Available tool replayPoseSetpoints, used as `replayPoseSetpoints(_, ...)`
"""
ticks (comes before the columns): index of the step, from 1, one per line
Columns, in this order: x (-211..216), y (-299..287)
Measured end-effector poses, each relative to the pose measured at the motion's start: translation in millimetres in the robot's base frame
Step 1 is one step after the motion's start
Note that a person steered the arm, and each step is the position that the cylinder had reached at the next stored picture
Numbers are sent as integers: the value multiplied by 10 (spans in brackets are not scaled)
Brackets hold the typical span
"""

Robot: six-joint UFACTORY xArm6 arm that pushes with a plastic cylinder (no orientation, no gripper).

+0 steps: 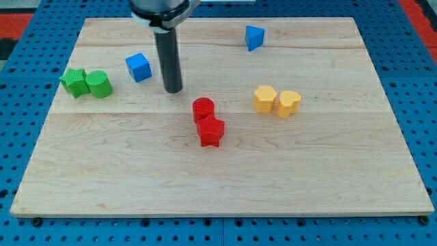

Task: Touch the bottom of the blur triangle

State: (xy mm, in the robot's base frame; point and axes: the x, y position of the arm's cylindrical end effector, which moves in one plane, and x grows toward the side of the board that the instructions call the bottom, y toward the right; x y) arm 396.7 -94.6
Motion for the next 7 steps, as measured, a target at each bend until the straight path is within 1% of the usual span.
replayPoseSetpoints(1, -149, -344)
replayPoseSetpoints(2, -565, -447)
replayPoseSetpoints(3, -888, -872)
replayPoseSetpoints(4, -1131, -1123)
replayPoseSetpoints(5, -1137, -511)
replayPoseSetpoints(6, -1613, 326)
replayPoseSetpoints(7, -1803, 1034)
